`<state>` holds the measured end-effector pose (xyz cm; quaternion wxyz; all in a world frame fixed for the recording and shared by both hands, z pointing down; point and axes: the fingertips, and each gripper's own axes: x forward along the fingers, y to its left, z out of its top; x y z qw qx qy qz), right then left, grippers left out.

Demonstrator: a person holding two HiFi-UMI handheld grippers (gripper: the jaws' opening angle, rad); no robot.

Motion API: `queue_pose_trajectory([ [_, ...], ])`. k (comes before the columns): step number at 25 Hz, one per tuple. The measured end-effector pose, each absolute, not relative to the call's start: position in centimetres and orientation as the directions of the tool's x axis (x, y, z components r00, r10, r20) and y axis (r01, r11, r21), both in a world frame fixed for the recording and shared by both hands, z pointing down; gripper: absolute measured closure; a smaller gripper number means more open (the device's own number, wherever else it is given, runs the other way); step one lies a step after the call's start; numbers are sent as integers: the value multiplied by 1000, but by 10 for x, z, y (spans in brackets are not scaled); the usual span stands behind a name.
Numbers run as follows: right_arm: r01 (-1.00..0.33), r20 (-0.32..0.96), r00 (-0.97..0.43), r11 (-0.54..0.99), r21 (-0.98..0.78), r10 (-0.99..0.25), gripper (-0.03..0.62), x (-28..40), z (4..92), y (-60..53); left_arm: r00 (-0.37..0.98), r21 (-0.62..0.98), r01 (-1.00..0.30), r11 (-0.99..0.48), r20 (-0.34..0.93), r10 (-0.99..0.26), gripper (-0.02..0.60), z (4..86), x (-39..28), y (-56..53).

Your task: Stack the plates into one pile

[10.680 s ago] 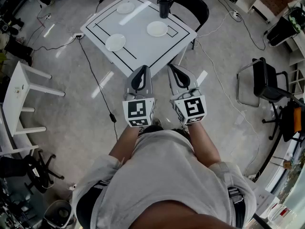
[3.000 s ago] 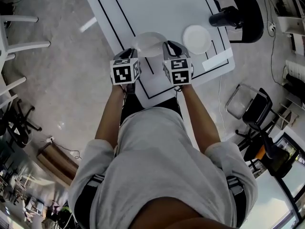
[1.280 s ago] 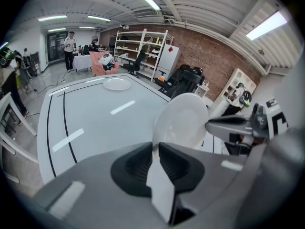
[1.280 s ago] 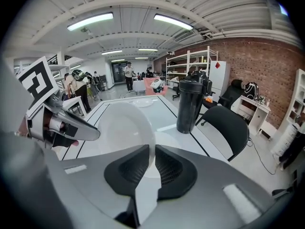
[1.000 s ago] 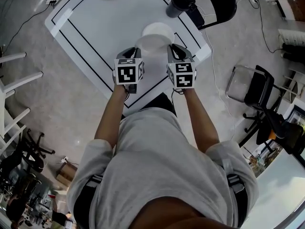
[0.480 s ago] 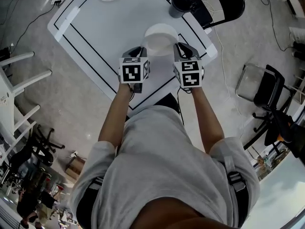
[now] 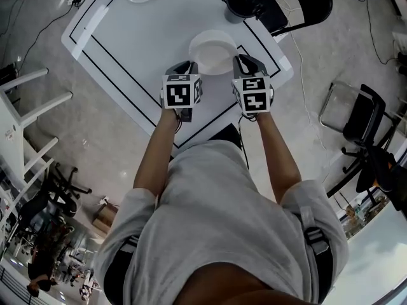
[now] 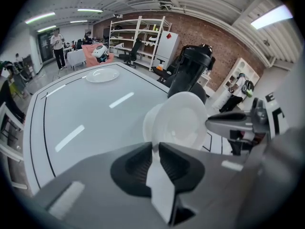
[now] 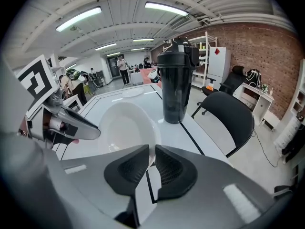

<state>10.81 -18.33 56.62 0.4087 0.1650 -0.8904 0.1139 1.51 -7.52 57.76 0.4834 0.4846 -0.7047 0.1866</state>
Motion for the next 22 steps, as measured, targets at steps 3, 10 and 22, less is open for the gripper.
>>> queue_pose_trajectory([
  [3,-378,771,-608,923,-69,-192,549,105,570,-186,-63,205,-860,468,866,-496,534,581,13,-77],
  [10,-360,780,-601,930,-69,-175,548,101,578,-194,-66,208,-849,485,870,-488,531,588,12,-83],
  [22,-343,792,-592,936,-81,-148,546,82,595,-203,-73,196,-843,500,881,-468,525,603,-5,-91],
])
